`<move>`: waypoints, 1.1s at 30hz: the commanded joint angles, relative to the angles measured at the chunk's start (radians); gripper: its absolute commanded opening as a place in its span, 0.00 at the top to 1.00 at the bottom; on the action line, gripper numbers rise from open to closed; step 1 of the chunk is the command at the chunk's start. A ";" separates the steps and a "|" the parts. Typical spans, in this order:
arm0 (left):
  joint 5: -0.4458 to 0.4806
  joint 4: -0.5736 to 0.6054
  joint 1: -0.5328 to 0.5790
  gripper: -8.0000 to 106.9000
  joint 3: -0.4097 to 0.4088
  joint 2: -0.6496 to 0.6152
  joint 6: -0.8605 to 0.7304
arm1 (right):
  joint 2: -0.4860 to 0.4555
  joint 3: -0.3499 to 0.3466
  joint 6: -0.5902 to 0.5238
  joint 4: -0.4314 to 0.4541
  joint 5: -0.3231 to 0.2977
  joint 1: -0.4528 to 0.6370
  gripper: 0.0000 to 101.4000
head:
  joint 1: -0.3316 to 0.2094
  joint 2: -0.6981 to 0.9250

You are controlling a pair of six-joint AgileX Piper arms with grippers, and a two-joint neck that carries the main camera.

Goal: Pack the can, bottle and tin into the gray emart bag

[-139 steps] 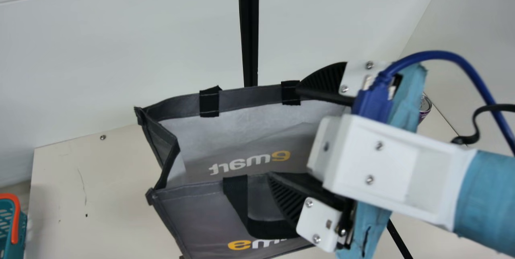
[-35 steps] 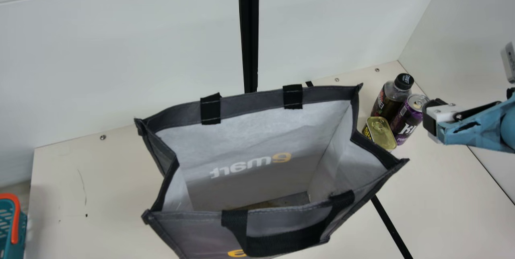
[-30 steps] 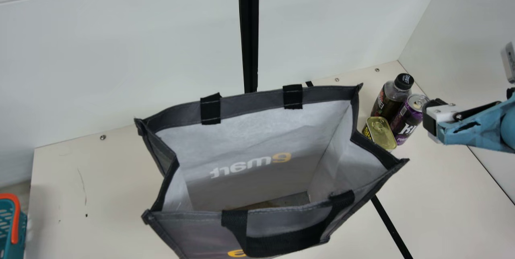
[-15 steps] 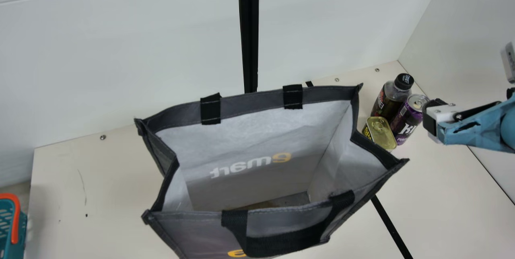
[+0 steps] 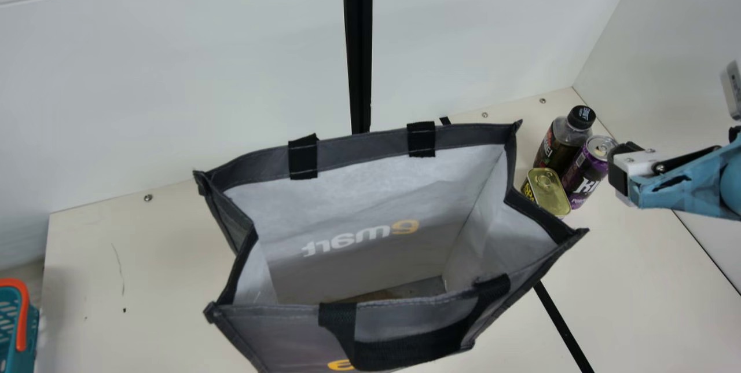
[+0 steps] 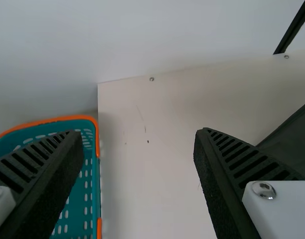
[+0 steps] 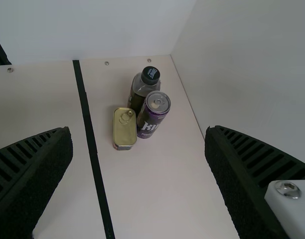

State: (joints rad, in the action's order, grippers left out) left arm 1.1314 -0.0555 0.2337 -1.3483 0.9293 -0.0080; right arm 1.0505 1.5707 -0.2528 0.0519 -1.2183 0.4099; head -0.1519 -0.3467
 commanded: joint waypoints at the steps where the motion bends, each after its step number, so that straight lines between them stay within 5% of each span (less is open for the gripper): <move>1: -0.006 -0.015 0.023 0.15 -0.018 0.015 0.005 | 0.000 0.000 0.000 0.000 0.000 0.000 0.10 | -0.023 -0.002; 33: -0.040 -0.236 0.381 0.15 -0.347 0.267 0.076 | 0.000 0.000 0.000 -0.001 0.000 0.000 0.10 | -0.023 -0.002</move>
State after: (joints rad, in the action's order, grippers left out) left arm 1.0906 -0.2901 0.6056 -1.6825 1.1914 0.0714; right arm 1.0505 1.5707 -0.2528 0.0511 -1.2183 0.4099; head -0.1519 -0.3482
